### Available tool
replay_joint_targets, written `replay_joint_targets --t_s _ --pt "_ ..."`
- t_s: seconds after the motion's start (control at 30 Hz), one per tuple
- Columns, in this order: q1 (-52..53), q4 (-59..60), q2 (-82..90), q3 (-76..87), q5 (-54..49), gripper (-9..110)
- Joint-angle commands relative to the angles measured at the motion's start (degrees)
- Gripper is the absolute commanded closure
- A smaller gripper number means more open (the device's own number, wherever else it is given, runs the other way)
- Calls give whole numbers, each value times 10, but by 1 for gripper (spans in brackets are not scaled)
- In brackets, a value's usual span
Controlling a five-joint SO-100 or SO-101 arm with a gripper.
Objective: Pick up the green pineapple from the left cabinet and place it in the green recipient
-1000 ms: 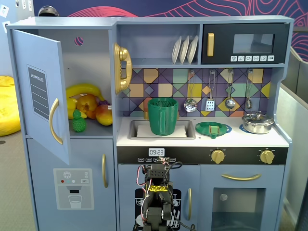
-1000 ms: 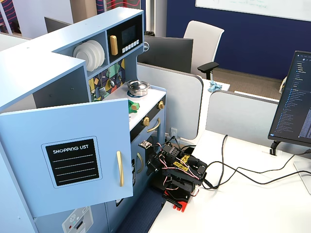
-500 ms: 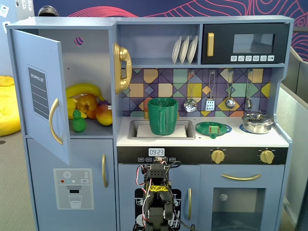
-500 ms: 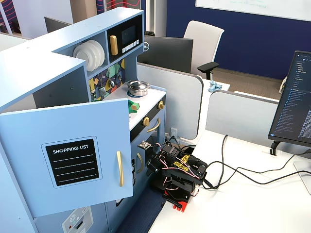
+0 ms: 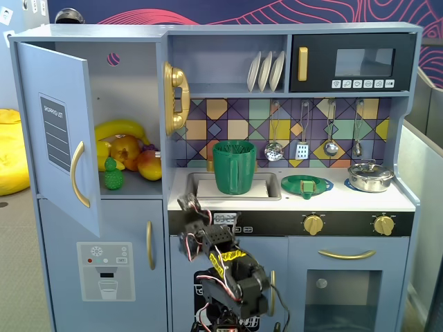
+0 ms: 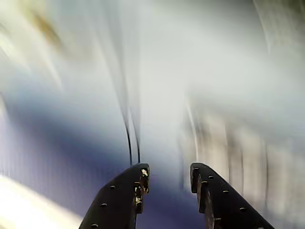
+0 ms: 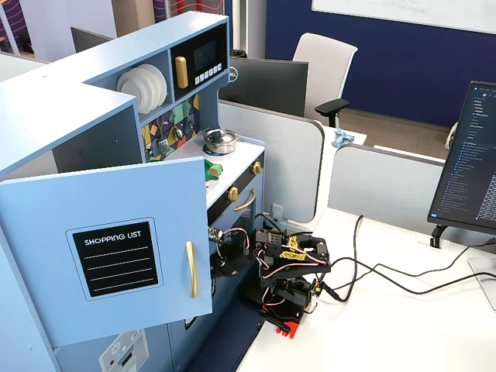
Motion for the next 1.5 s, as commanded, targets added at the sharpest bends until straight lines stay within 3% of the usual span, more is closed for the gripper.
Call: replay_joint_targets --t_s 0.0,0.33,0.67,1.07,1.47 --pt "-37 -121 -79 -114 -11 101" --pt "-79 -242 -264 -292 -48 96" --pt "-127 -337 -310 -326 55 72" --pt "-147 -537 -494 -399 79 64" --pt "-151 -570 -623 -504 21 66"
